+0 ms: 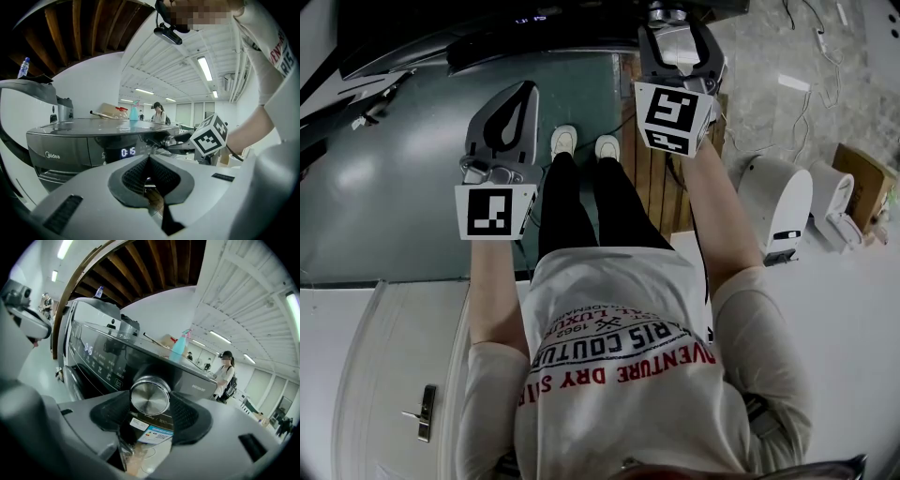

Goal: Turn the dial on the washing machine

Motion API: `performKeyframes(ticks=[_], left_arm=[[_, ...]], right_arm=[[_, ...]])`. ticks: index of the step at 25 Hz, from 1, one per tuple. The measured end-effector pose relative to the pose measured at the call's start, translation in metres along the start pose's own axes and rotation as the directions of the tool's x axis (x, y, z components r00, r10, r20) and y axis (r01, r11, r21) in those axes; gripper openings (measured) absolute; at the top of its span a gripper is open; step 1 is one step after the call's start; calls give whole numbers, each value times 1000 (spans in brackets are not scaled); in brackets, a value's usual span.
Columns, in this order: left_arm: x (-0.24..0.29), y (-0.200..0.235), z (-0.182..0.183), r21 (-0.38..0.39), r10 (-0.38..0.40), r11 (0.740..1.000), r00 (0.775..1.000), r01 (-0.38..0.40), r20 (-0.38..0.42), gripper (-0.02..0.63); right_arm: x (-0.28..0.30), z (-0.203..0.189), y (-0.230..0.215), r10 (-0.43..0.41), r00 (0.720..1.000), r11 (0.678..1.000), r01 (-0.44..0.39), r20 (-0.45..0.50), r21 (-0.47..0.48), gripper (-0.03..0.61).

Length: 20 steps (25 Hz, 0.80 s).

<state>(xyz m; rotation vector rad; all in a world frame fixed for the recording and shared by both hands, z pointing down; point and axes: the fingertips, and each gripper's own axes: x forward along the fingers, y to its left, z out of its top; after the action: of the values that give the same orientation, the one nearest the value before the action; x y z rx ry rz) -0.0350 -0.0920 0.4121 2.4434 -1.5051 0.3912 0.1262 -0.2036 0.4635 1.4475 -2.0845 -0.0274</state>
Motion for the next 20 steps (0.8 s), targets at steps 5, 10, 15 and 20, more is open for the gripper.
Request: performKeyframes(ticks=[5, 10, 15, 20], left_arm=[[0, -2, 2, 2, 3, 1000, 1000, -3, 6, 15], [0, -5, 2, -3, -6, 1000, 1000, 6, 5, 15], [2, -8, 0, 21, -26, 999, 1000, 26, 1, 15], [1, -7, 2, 25, -22, 999, 1000, 22, -7, 15]], right_arm=[[-2, 2, -3, 32, 999, 993, -31, -4, 117, 282], [-4, -2, -6, 34, 999, 973, -31, -7, 231, 282], [-2, -5, -7, 48, 999, 938, -45, -2, 343, 282], [-5, 1, -8, 18, 1000, 971, -20, 11, 237, 291]])
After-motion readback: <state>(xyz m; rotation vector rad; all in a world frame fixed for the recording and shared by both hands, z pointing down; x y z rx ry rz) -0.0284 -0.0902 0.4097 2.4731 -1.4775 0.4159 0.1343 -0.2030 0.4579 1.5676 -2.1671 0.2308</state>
